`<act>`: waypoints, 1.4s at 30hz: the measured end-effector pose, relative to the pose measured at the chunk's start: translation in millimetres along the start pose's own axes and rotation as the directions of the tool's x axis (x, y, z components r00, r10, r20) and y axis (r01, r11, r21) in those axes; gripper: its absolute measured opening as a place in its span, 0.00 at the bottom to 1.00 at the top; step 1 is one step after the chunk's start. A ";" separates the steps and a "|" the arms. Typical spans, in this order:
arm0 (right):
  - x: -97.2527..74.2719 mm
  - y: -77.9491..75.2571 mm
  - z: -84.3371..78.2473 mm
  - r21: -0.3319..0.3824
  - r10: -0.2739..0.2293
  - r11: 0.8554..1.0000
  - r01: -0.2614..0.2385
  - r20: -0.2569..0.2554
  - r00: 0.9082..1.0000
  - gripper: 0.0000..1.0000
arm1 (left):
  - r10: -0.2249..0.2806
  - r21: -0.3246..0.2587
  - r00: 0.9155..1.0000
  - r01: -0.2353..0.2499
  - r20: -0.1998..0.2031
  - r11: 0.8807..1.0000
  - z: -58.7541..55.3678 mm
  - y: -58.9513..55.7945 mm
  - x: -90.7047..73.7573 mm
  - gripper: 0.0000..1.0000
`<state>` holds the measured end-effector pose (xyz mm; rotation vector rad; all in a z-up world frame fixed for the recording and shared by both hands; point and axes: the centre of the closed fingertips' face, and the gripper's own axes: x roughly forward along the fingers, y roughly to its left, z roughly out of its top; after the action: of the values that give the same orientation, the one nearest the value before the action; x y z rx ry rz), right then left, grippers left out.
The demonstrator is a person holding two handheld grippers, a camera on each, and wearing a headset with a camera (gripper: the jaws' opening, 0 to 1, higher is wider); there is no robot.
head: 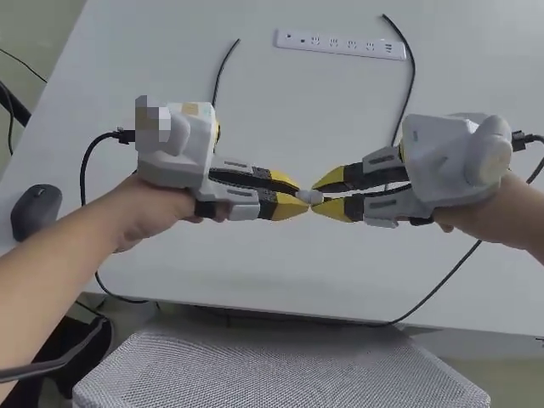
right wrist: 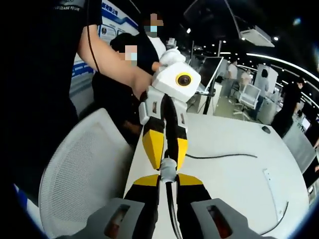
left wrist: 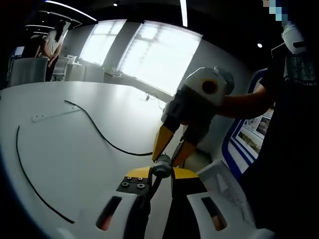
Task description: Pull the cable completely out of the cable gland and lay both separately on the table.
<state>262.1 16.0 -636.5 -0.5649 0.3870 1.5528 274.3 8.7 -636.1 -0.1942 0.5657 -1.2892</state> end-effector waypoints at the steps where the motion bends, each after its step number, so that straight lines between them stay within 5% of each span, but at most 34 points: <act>1: -0.1 -0.8 -0.1 0.002 0.000 1.000 0.000 -0.001 1.000 0.07 | -0.001 0.000 1.000 0.001 -0.001 1.000 -0.2 -0.3 0.0 0.15; 12: -1.9 -4.5 1.8 0.050 -0.001 0.999 0.000 0.031 1.000 0.08 | -0.003 0.007 1.000 0.003 0.002 1.000 1.4 -2.0 -1.1 0.15; 19: -6.5 -9.4 8.3 0.255 0.008 0.966 -0.039 0.119 0.993 0.16 | -0.002 0.028 1.000 0.002 -0.001 1.000 1.7 -4.3 -0.3 0.15; 21: -9.4 -12.3 8.0 0.341 0.017 0.938 -0.065 0.142 0.990 0.18 | -0.002 0.042 1.000 0.002 -0.003 0.999 1.2 -5.3 0.0 0.15; 24: -13.6 -15.1 -2.9 0.539 0.078 0.830 -0.140 0.136 0.988 0.24 | -0.002 0.070 1.000 0.002 -0.001 0.998 1.3 -7.2 -0.2 0.15; 25: -14.7 -17.2 -2.9 0.572 0.085 0.805 -0.158 0.152 0.985 0.27 | -0.001 0.075 1.000 0.001 -0.001 0.997 1.4 -7.3 -0.3 0.15; 27: -18.4 -19.5 2.9 0.618 0.114 0.751 -0.234 0.228 0.967 0.28 | 0.001 0.090 1.000 -0.001 0.001 0.996 1.5 -7.5 -0.5 0.15; 29: -20.0 -21.6 2.4 0.670 0.135 0.692 -0.269 0.246 0.960 0.25 | 0.003 0.098 1.000 -0.002 -0.003 0.995 0.9 -7.5 -0.7 0.15; 30: -19.8 -21.7 4.2 0.672 0.142 0.684 -0.284 0.260 0.955 0.25 | 0.004 0.101 1.000 -0.003 -0.003 0.995 0.7 -7.5 -0.8 0.15; 31: -20.4 -19.3 7.4 0.683 0.166 0.657 -0.320 0.283 0.944 0.25 | 0.005 0.106 1.000 -0.005 -0.002 0.994 0.8 -7.4 -1.1 0.15; 34: -19.1 -17.1 9.1 0.718 0.189 0.599 -0.354 0.303 0.934 0.28 | 0.006 0.110 1.000 -0.006 0.000 0.994 1.1 -7.4 -1.9 0.15; 36: -18.0 -12.9 11.8 0.735 0.215 0.553 -0.393 0.330 0.919 0.32 | 0.006 0.118 1.000 -0.006 0.000 0.993 1.4 -7.8 -2.6 0.15; 39: -13.0 -13.2 7.2 0.738 0.222 0.552 -0.387 0.317 0.922 0.29 | 0.007 0.123 1.000 -0.007 0.001 0.992 2.0 -7.9 -3.2 0.15; 40: -12.0 -9.5 5.2 0.753 0.244 0.527 -0.395 0.311 0.919 0.28 | 0.008 0.124 1.000 -0.008 0.001 0.992 2.2 -7.7 -3.4 0.15; 42: -9.2 -7.8 3.4 0.755 0.248 0.523 -0.394 0.308 0.919 0.28 | 0.008 0.124 1.000 -0.008 0.002 0.992 2.8 -7.6 -3.5 0.15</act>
<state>269.5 10.9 -627.7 0.3956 1.0582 1.5504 268.6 9.3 -629.4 -0.0901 0.4825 -1.3120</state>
